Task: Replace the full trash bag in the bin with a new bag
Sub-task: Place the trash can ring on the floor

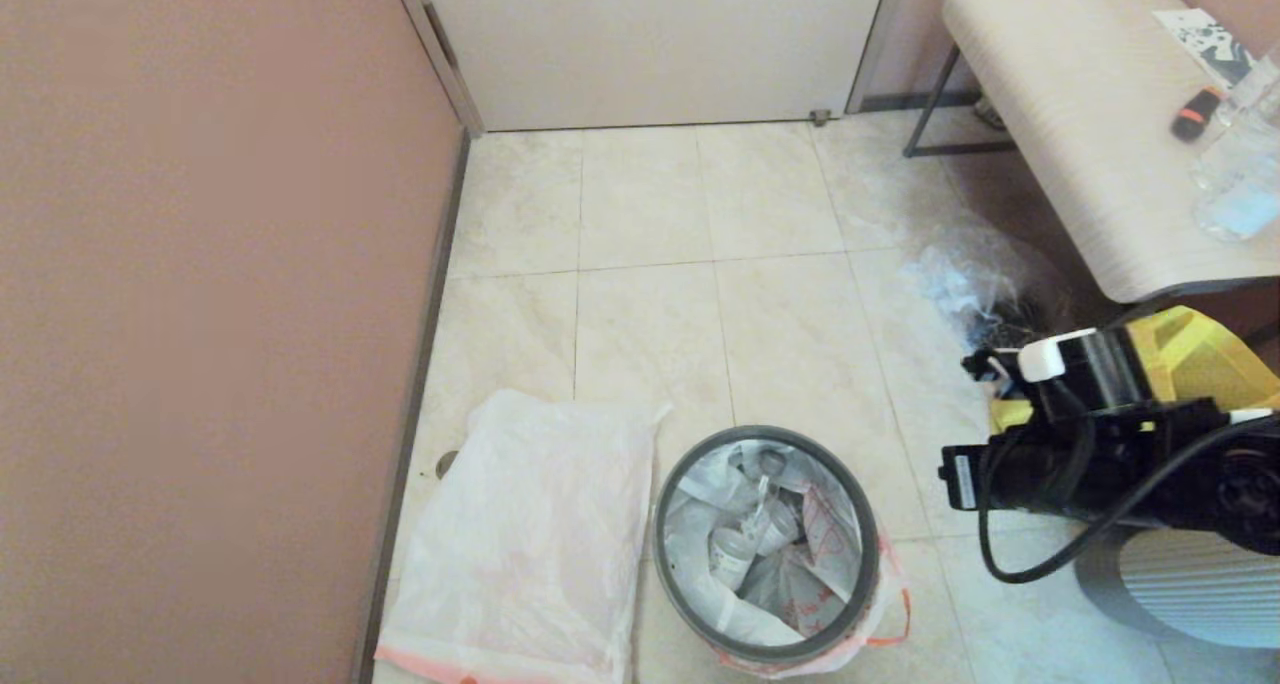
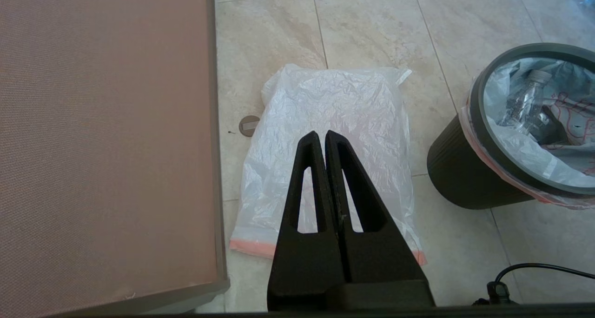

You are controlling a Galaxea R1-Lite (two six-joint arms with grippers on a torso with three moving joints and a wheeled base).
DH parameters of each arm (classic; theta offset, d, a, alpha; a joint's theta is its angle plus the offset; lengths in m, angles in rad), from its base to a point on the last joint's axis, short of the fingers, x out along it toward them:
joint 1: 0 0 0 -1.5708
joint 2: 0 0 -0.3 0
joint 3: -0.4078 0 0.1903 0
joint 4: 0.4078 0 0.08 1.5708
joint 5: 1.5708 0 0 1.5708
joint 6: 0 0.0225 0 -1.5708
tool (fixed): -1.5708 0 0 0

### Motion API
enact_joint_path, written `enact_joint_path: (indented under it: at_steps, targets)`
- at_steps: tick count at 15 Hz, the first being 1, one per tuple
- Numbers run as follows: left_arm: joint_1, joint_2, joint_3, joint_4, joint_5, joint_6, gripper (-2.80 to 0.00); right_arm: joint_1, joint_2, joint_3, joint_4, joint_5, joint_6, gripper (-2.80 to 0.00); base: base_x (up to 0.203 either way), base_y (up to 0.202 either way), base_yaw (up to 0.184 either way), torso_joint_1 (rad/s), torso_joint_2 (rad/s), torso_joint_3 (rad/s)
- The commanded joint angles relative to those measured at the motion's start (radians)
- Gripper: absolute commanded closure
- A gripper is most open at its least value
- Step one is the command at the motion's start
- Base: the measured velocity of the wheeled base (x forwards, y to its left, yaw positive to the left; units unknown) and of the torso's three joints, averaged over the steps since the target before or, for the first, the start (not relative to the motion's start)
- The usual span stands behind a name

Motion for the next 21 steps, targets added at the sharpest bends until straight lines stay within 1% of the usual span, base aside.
enact_joint_path:
  at_steps: [1, 4, 7, 9, 10, 14, 16, 17, 18, 21]
  targets:
    - [0.001, 0.001, 0.011, 0.000, 0.000, 0.000, 0.00, 0.058, 0.132, -0.003, -0.002, -0.001, 0.021, 0.00, 0.000, 0.000, 0.000, 0.000, 0.00, 0.000]
    - [0.000, 0.001, 0.011, 0.000, 0.000, -0.001, 0.00, 0.100, 0.190, 0.000, -0.003, -0.002, 0.045, 0.00, 0.000, 0.000, 0.000, 0.000, 0.00, 0.000]
    - [0.000, 0.001, 0.011, 0.001, 0.000, 0.000, 0.00, 0.103, 0.245, -0.002, -0.014, -0.003, 0.063, 0.00, 0.000, 0.000, 0.000, 0.000, 0.00, 0.000]
    - [0.001, 0.001, 0.012, 0.000, 0.000, 0.000, 0.00, 0.104, 0.245, 0.004, -0.060, -0.009, 0.063, 0.00, 0.000, 0.000, 0.000, 0.000, 0.00, 0.000]
    - [0.000, 0.001, 0.011, 0.000, 0.000, 0.000, 0.00, 0.108, 0.247, 0.003, -0.086, -0.015, 0.062, 0.00, 0.000, 0.000, 0.000, 0.000, 0.00, 0.000]
    - [0.001, 0.001, 0.011, 0.000, 0.000, 0.000, 0.00, 0.121, 0.259, -0.025, -0.094, -0.033, 0.060, 0.00, 0.000, 0.000, 0.000, 0.000, 0.00, 0.000]
    - [0.000, 0.001, 0.011, 0.000, 0.000, 0.000, 0.00, 0.121, 0.285, -0.046, -0.095, -0.070, 0.060, 0.00, 0.000, 0.000, 0.000, 0.000, 0.00, 0.000]
    - [0.001, 0.001, 0.011, 0.000, 0.000, 0.000, 0.00, 0.122, 0.295, -0.051, -0.097, -0.115, 0.061, -2.80, 0.000, 0.000, 0.000, 0.000, 0.00, 0.000]
    - [0.000, 0.001, 0.011, 0.000, 0.000, 0.000, 0.00, 0.127, 0.294, -0.047, -0.101, -0.142, 0.060, -2.80, 0.000, 0.000, 0.000, 0.000, 0.00, 0.000]
    - [0.000, 0.001, 0.011, 0.000, 0.000, 0.000, 0.00, 0.149, 0.269, -0.051, -0.122, -0.146, 0.058, -2.80, 0.000, 0.000, 0.000, 0.000, 0.00, 0.000]
